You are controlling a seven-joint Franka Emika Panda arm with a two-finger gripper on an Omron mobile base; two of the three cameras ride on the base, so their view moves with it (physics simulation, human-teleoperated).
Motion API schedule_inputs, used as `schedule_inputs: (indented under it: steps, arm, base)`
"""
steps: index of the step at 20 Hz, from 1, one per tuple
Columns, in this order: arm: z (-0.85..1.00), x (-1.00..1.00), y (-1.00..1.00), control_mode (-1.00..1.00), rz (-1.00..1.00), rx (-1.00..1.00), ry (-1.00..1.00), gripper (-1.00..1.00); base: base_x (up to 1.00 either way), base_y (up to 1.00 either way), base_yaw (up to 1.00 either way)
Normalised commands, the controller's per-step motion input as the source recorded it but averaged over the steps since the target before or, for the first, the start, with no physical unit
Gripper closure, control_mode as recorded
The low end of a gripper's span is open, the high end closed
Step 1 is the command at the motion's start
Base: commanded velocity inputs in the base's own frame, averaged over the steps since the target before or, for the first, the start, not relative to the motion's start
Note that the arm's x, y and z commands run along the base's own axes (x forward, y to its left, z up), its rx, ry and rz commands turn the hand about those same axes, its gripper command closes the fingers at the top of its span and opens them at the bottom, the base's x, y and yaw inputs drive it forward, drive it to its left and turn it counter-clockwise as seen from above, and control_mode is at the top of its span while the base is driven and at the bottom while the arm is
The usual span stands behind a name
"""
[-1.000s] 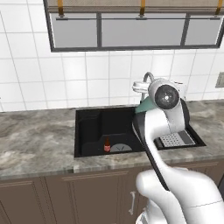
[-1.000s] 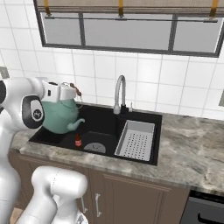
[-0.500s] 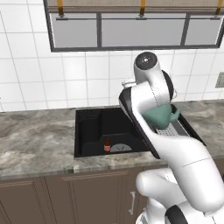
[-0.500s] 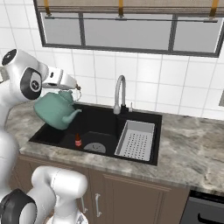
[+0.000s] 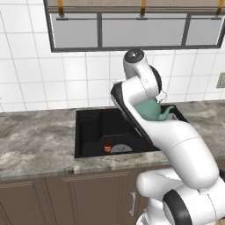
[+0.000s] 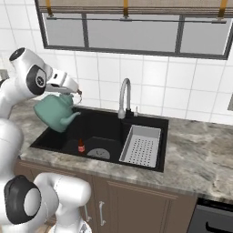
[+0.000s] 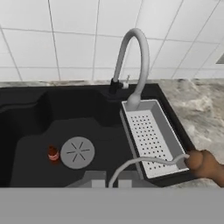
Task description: Open the cabinet, pick the kettle from the cabinet, and place it in the sink.
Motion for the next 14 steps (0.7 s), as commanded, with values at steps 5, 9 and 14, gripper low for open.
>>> schedule_inputs:
  steps: [5, 9, 14]
  arm:
    - [-0.42, 0.19, 0.0, -1.0, -0.01, 0.06, -0.15, 1.0]
    - [-0.28, 0.3, -0.03, -1.0, -0.05, 0.0, -0.09, 1.0]
    - [-0.21, 0.25, -0.02, -1.0, -0.09, 0.0, -0.12, 1.0]
  base:
    - [0.0, 0.0, 0.0]
    - [0.0, 0.0, 0.0]
    - [0.0, 0.0, 0.0]
